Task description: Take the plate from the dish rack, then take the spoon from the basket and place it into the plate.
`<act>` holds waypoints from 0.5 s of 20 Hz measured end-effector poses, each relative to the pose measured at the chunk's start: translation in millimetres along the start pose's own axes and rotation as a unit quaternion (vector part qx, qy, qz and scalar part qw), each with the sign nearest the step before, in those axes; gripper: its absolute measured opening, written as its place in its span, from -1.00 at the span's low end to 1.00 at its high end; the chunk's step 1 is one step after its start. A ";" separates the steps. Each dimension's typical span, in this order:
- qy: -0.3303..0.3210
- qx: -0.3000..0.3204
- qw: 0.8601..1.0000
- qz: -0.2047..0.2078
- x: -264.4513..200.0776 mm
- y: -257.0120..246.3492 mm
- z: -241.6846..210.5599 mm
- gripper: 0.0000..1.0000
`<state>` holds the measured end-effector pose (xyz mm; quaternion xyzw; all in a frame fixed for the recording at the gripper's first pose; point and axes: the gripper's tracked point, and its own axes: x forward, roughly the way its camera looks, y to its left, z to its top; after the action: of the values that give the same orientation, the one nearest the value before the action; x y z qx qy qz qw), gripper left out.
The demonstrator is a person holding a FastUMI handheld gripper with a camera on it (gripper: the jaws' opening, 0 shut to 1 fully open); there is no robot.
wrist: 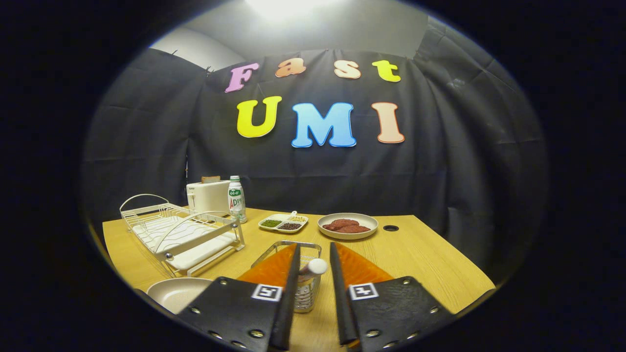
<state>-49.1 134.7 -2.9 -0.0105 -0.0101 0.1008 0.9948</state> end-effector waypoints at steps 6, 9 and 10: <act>0.020 0.023 1.000 0.005 -5.7 11.6 2.0 -0.91; 0.027 0.026 0.999 0.007 -10.3 13.8 9.1 -0.90; 0.027 0.023 0.999 0.005 -11.5 12.9 11.2 -0.91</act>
<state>-63.2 145.3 7.8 0.0095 0.0188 0.1056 0.9942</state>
